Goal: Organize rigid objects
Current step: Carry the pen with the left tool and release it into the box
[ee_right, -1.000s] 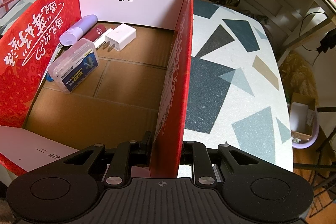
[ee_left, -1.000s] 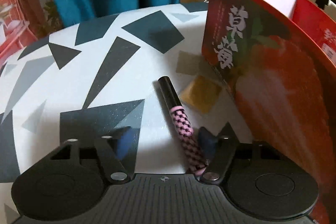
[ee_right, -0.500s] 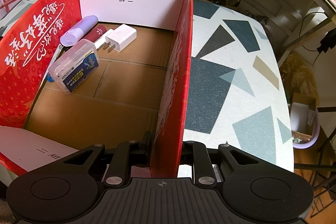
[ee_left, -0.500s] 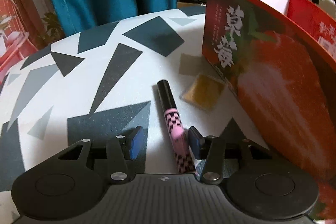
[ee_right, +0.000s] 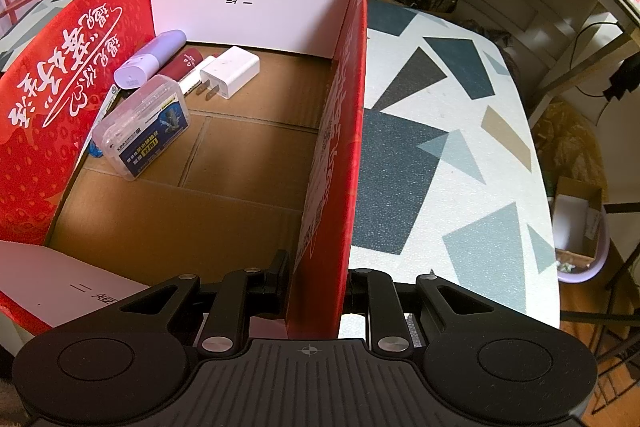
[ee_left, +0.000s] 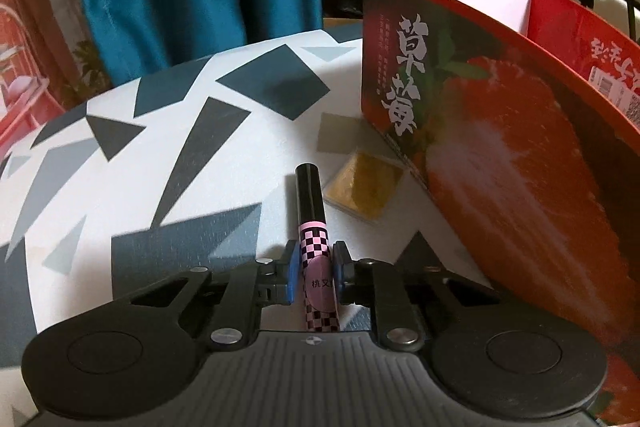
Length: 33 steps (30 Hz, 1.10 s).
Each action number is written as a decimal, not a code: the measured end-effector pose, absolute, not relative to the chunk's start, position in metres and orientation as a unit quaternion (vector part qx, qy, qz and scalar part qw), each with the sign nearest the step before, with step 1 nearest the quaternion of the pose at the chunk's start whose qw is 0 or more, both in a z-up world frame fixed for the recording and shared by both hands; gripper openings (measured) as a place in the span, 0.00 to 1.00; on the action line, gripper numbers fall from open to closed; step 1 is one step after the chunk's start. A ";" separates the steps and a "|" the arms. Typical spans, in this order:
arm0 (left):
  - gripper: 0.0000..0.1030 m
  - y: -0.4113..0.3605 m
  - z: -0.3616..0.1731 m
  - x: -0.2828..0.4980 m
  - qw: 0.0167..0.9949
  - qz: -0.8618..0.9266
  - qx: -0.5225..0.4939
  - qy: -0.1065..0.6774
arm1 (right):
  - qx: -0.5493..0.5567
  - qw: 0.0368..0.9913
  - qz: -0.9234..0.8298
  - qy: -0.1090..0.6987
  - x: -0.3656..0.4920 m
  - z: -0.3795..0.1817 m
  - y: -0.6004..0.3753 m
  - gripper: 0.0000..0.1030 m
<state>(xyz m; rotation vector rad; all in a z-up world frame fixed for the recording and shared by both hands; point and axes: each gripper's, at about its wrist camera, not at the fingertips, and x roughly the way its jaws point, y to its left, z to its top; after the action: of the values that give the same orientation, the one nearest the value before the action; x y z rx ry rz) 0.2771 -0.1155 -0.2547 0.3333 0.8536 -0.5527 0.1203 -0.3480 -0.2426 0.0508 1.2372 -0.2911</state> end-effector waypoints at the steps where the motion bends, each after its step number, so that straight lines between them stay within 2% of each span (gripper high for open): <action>1: 0.18 -0.113 -0.255 0.275 0.861 -0.262 0.152 0.409 | 0.024 0.805 -0.136 0.578 0.120 -0.243 -0.348 0.19; 6: 0.17 -0.097 -0.258 0.261 0.872 -0.240 0.095 0.416 | 0.023 0.805 -0.138 0.577 0.120 -0.243 -0.348 0.20; 20: 0.17 -0.089 -0.252 0.244 0.878 -0.235 0.100 0.405 | 0.024 0.805 -0.139 0.576 0.120 -0.243 -0.346 0.20; 27: 0.16 -0.083 -0.229 0.255 0.892 -0.223 0.080 0.386 | 0.024 0.805 -0.139 0.576 0.120 -0.243 -0.346 0.20; 33: 0.16 -0.102 -0.180 0.259 0.904 -0.265 0.086 0.325 | 0.024 0.805 -0.139 0.576 0.120 -0.243 -0.346 0.20</action>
<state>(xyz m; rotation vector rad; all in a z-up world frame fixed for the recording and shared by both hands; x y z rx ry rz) 0.2585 -0.1021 -0.1798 0.1782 0.6727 -0.5469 0.1201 -0.3461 -0.2428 0.0513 1.2339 -0.2974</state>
